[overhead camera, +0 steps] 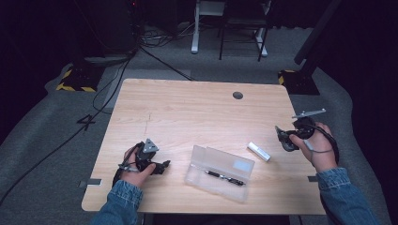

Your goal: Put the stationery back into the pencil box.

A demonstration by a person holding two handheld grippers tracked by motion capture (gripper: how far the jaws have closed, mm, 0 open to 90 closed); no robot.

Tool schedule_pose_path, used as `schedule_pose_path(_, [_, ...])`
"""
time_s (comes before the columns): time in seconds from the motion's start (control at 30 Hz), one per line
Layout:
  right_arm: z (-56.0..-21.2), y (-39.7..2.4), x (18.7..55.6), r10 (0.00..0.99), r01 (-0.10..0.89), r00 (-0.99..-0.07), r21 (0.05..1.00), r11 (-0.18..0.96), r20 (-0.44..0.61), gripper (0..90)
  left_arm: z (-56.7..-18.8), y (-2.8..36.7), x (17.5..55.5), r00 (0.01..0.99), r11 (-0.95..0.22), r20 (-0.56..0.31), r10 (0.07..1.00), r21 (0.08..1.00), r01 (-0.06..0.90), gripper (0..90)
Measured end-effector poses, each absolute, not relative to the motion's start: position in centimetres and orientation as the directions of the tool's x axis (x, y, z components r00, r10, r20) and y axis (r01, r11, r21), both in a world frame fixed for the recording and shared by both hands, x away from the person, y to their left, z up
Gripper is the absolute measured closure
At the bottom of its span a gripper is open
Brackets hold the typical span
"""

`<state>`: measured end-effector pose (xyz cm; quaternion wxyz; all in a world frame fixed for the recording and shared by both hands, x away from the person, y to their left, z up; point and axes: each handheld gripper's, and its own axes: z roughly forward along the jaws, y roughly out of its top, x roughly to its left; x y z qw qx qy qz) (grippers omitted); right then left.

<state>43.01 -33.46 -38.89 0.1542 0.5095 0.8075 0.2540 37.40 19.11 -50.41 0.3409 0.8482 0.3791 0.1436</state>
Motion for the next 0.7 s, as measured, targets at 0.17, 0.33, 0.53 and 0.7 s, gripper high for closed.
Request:
schedule_pose_path(0.17, [-36.8, -32.0, 41.6, 0.869, 0.697, -0.495, 0.599, 0.394, 0.006, 52.0, -50.4, 19.1, 37.4, 0.671, -0.48, -0.015, 0.741, 0.687, 0.545, 14.9])
schedule_pose_path(0.33, [-35.3, -30.3, 40.3, 0.833, 0.654, -0.553, 0.623, 0.43, 0.005, 52.0, -50.4, 19.1, 37.4, 0.671, -0.48, -0.015, 0.741, 0.687, 0.545, 14.9])
schedule_pose_path(0.53, [-34.2, -28.4, 39.0, 0.787, 0.61, -0.617, 0.636, 0.473, 0.006, 52.0, -50.4, 19.1, 37.4, 0.672, -0.48, -0.015, 0.741, 0.687, 0.545, 14.8])
schedule_pose_path(0.7, [-33.4, -26.9, 37.8, 0.744, 0.567, -0.669, 0.649, 0.508, 0.002, 52.0, -50.4, 19.1, 37.4, 0.672, -0.48, -0.015, 0.741, 0.687, 0.545, 14.8])
